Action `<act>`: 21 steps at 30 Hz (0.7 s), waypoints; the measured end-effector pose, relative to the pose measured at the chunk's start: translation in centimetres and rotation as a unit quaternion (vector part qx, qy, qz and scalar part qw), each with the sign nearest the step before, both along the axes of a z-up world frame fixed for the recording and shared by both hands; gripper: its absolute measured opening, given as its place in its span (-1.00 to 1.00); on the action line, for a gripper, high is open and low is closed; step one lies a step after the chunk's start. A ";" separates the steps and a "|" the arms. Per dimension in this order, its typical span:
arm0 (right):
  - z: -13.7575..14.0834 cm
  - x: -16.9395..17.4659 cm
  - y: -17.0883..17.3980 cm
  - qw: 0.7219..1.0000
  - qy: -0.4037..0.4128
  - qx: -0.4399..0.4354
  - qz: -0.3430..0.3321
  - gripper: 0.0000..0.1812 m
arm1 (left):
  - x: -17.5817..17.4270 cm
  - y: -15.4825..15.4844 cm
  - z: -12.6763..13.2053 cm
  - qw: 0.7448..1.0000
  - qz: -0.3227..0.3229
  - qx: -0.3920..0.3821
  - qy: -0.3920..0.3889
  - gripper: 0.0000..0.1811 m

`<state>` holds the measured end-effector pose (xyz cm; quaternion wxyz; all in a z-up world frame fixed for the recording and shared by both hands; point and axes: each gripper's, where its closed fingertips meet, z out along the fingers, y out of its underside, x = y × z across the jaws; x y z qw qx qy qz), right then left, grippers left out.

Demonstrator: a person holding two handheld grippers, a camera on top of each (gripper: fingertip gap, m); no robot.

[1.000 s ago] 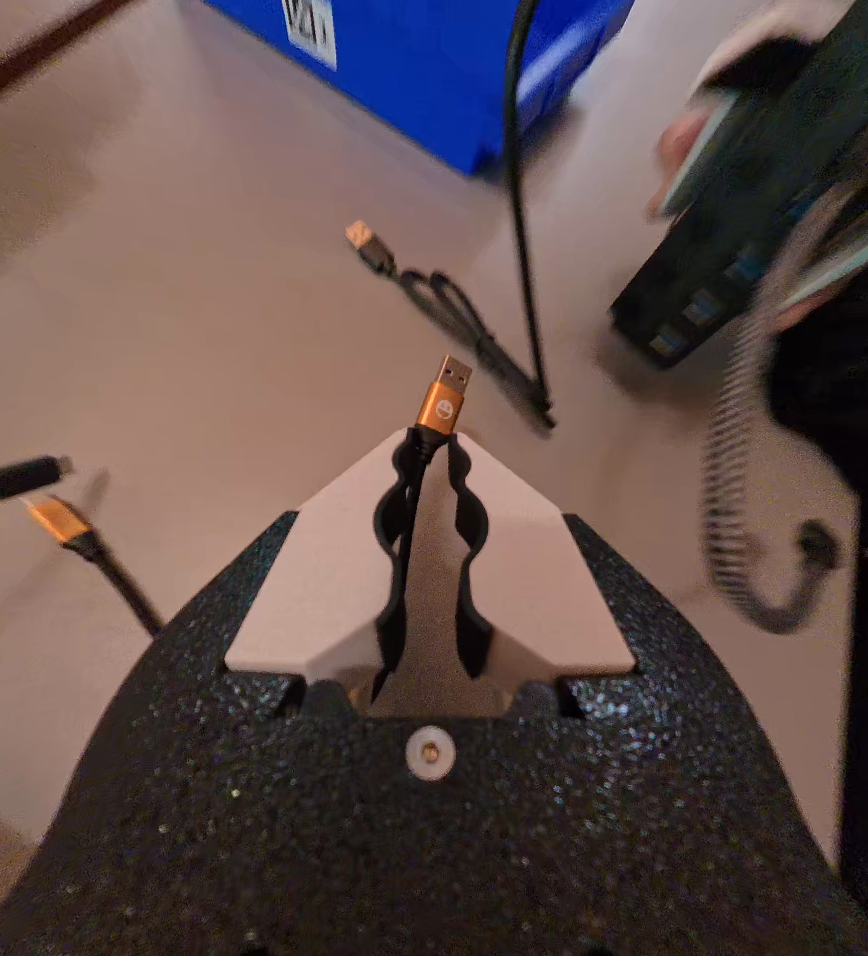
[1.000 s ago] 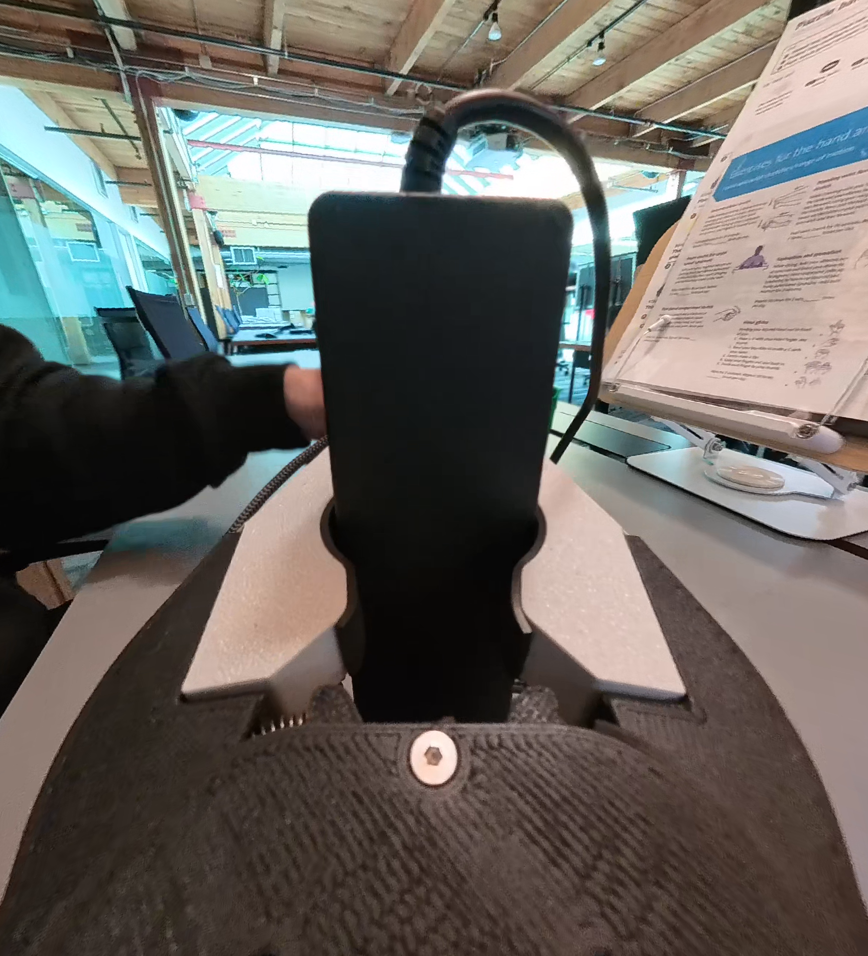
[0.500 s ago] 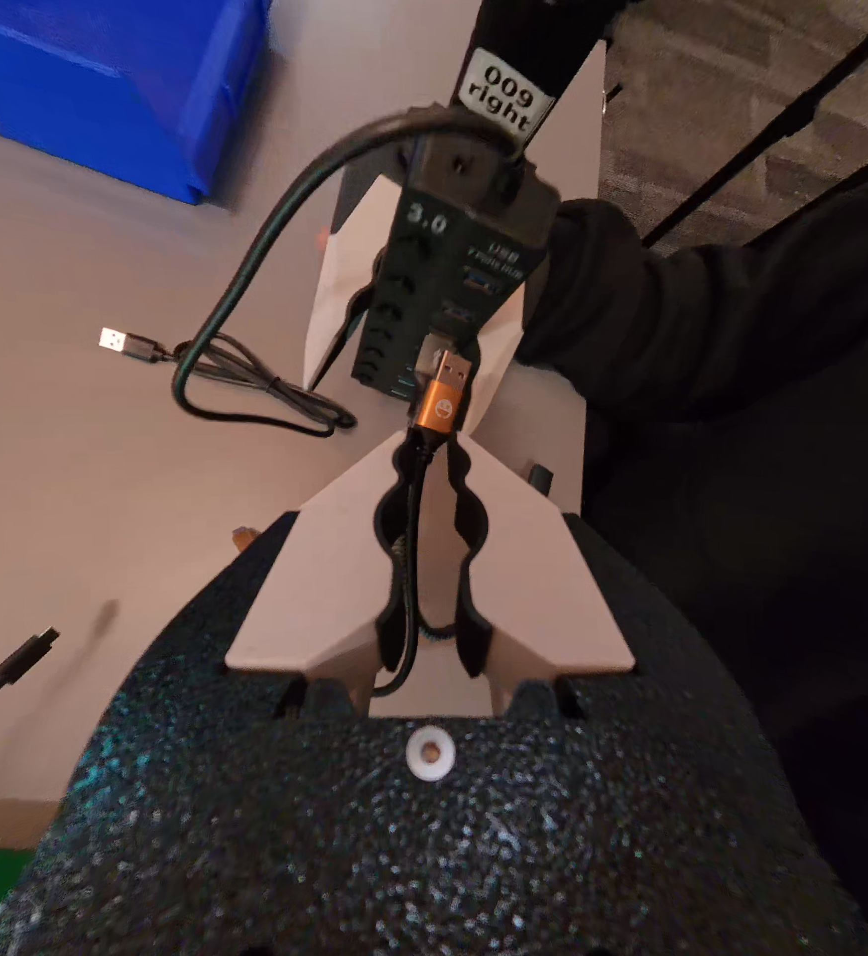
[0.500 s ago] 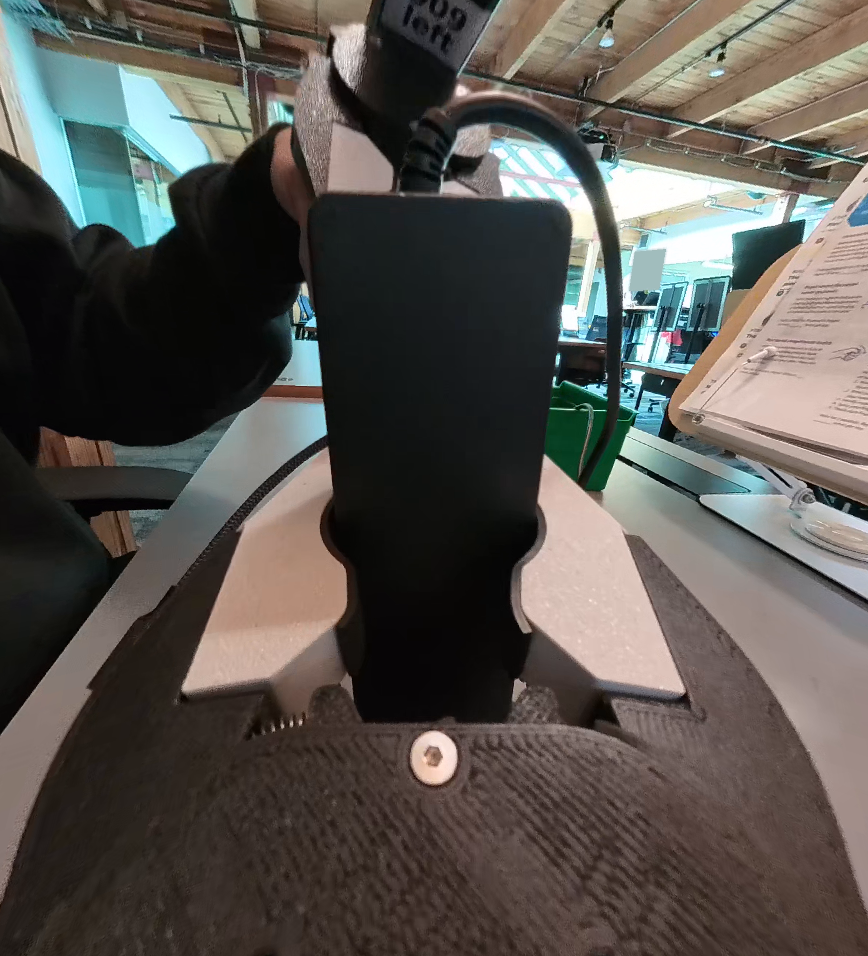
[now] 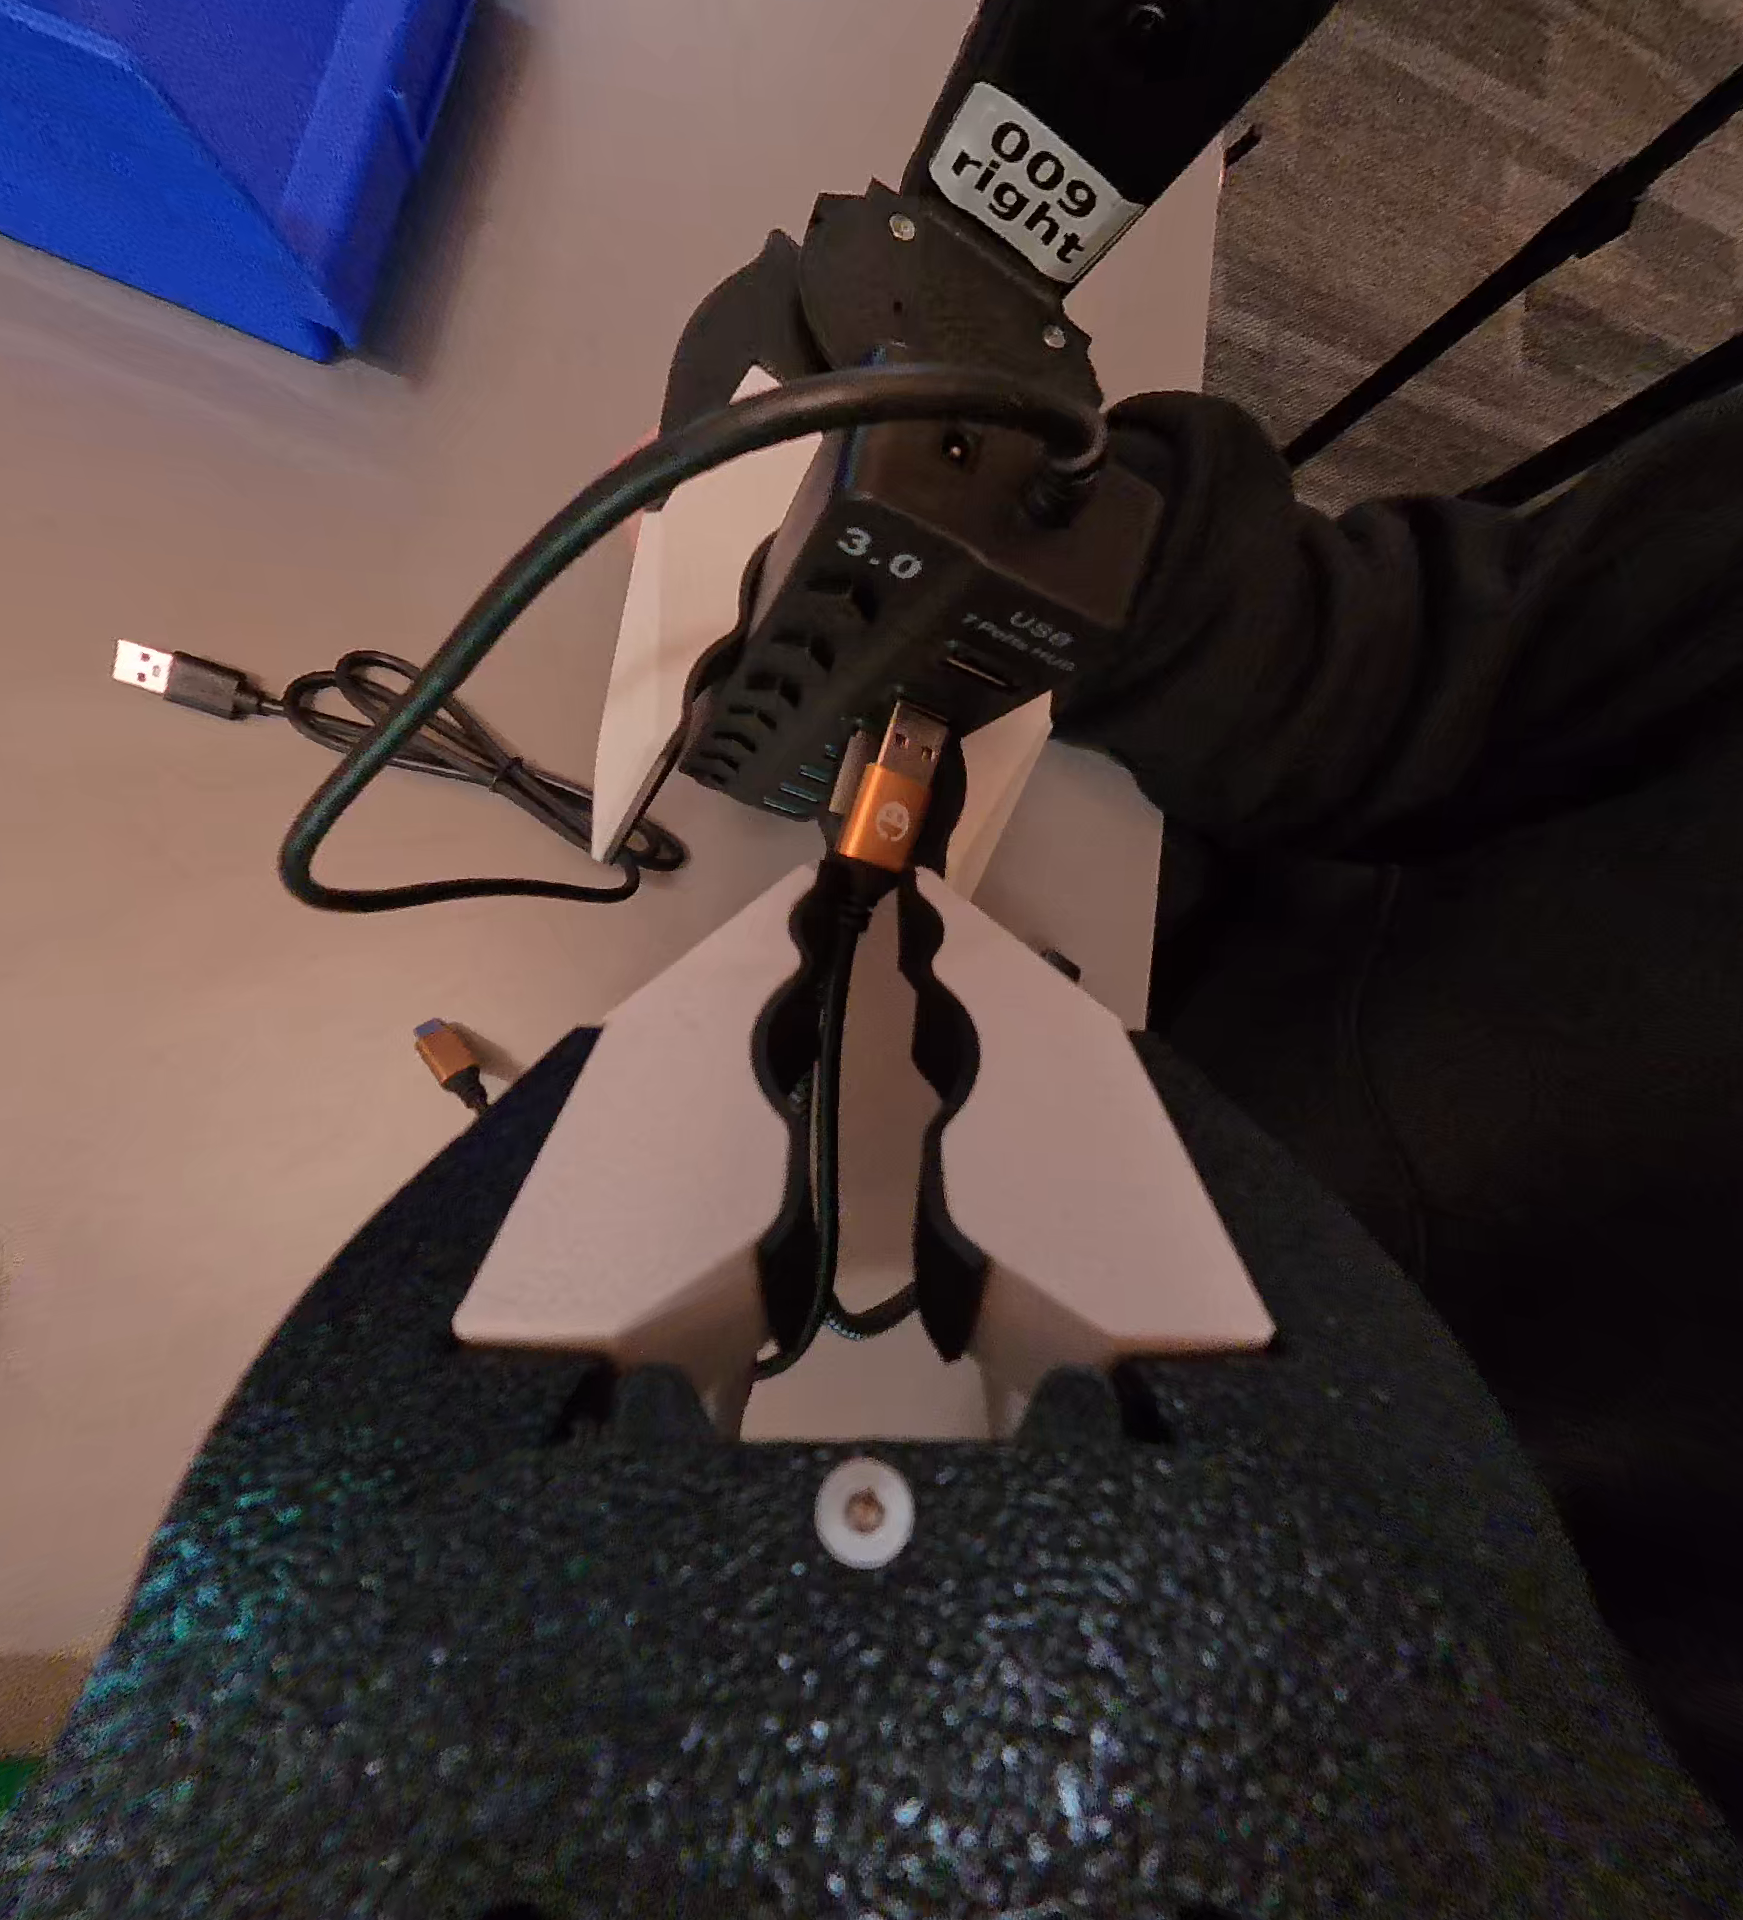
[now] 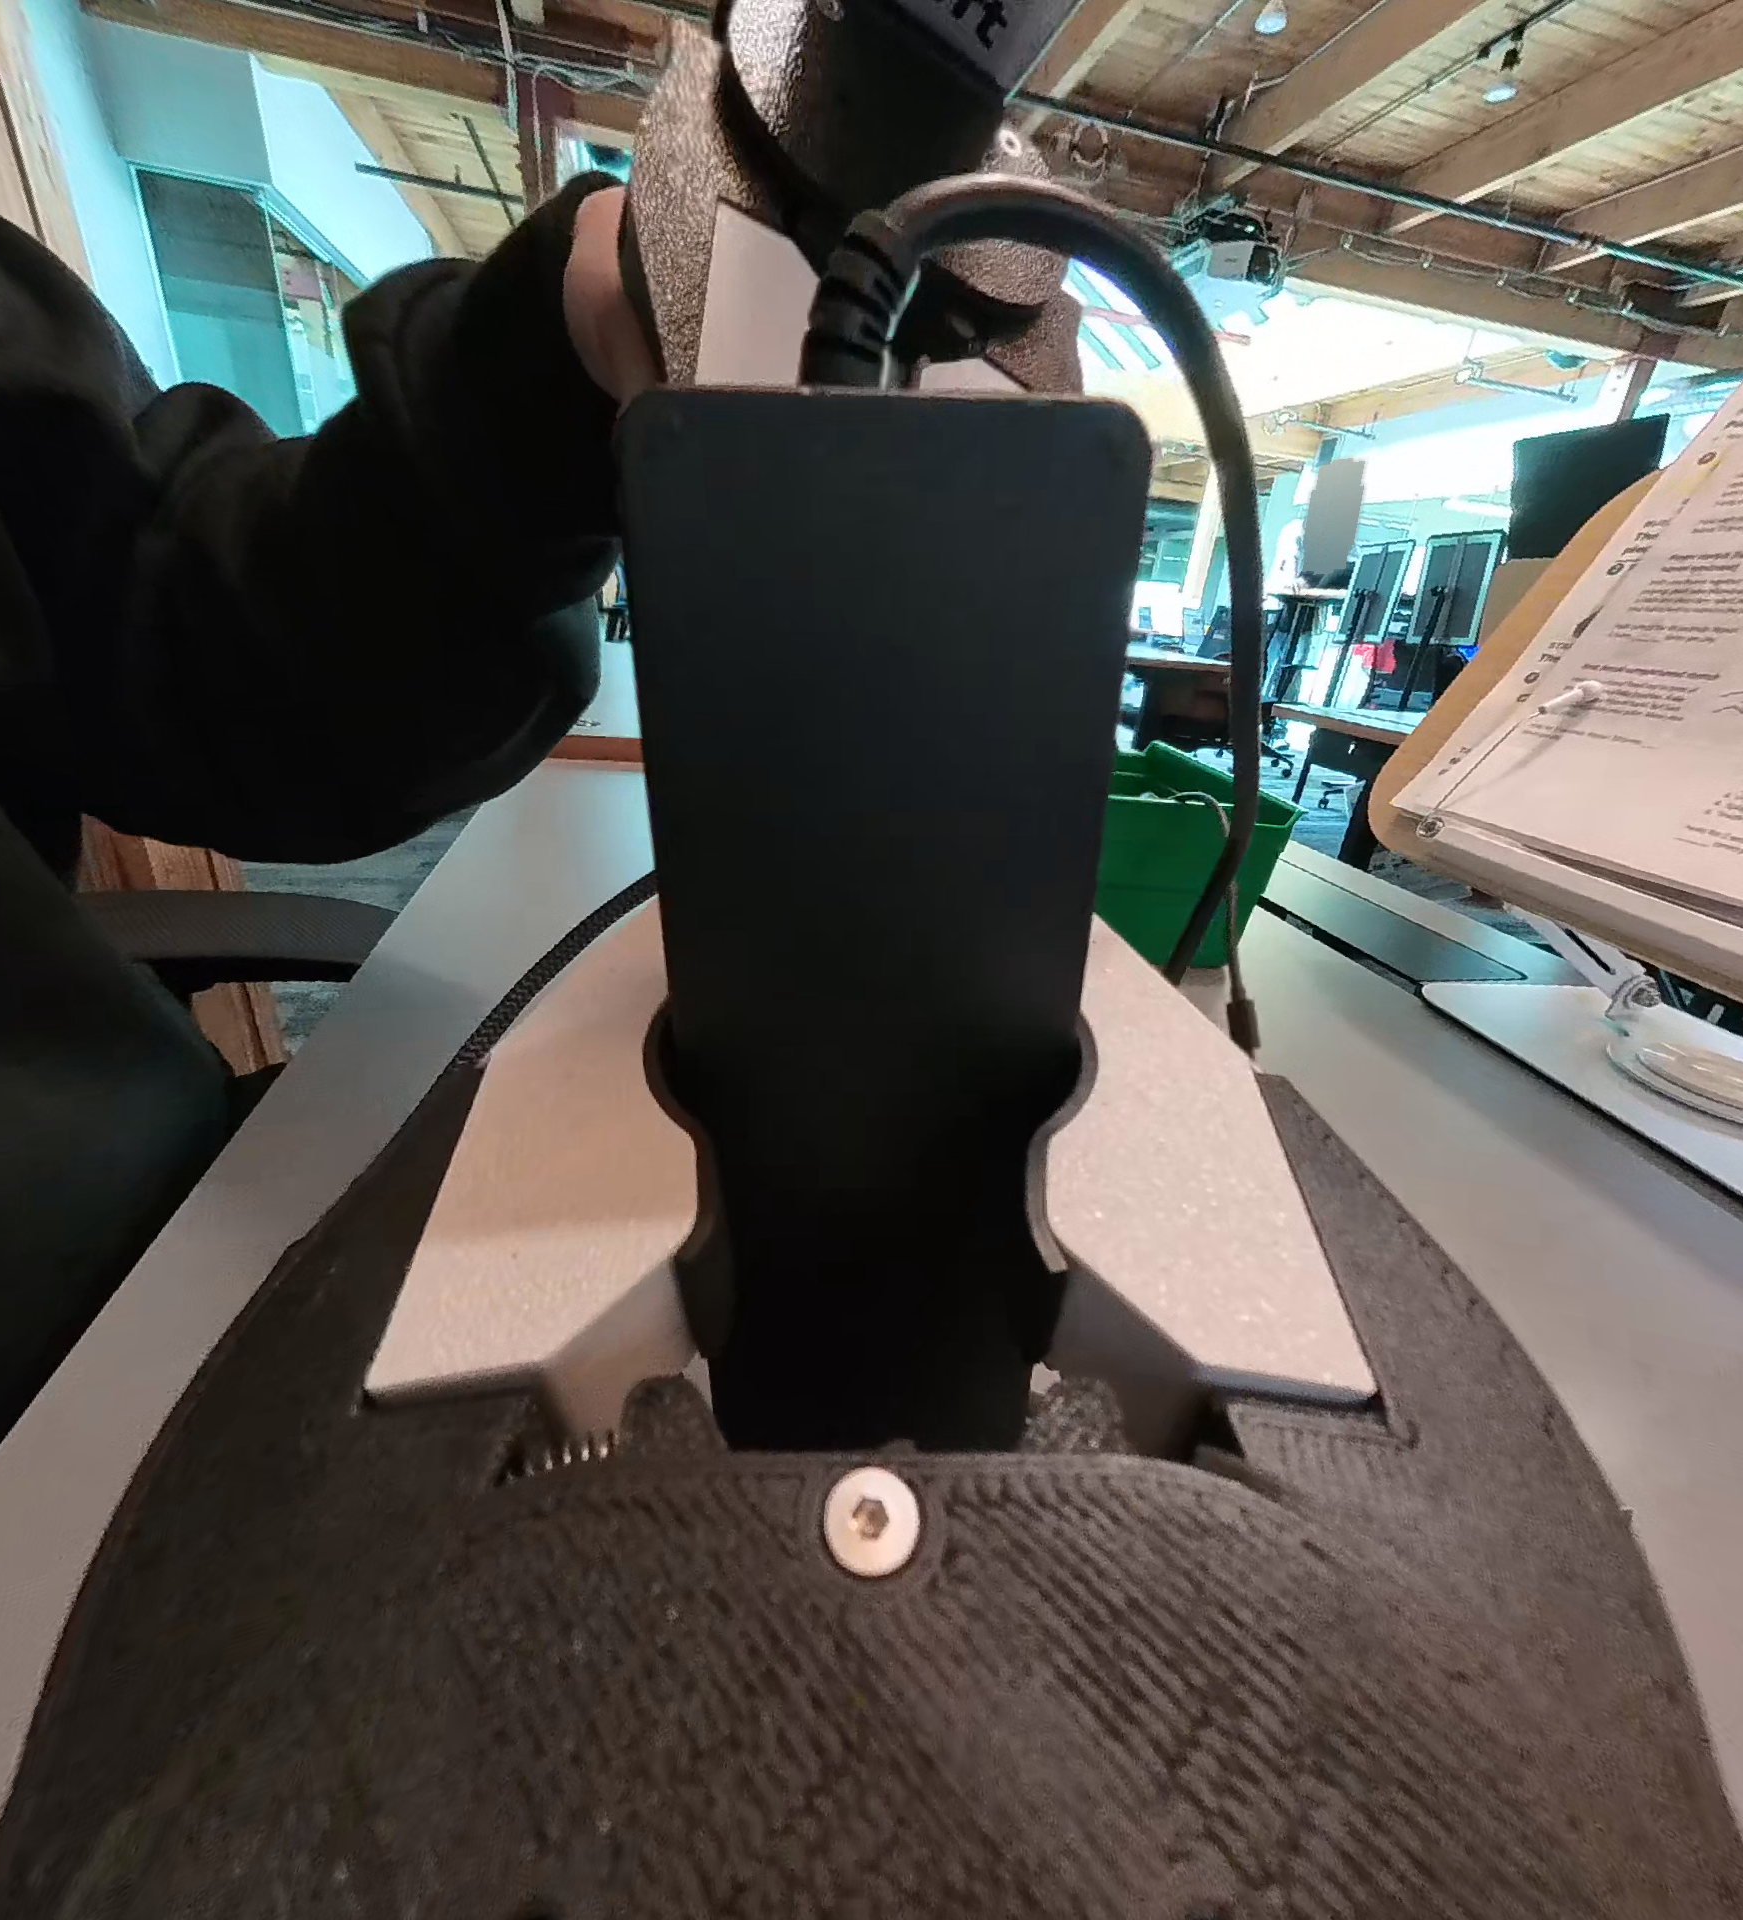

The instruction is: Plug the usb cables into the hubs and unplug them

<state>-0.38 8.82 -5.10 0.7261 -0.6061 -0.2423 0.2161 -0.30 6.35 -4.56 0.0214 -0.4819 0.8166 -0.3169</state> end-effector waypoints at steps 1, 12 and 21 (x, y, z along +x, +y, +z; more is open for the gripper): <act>-0.1 0.0 0.1 1.000 -0.003 -0.003 -0.001 -0.30 | 0.0 0.0 0.0 1.000 0.000 -0.004 0.002 -0.90; -1.4 -0.3 0.6 0.999 -0.047 -0.012 -0.014 -0.30 | -0.6 0.5 -0.7 0.999 0.009 -0.031 0.044 -0.90; -1.9 -0.6 0.8 0.998 -0.043 -0.035 -0.004 -0.30 | 0.0 -0.4 -0.5 0.999 0.011 -0.035 0.022 -0.90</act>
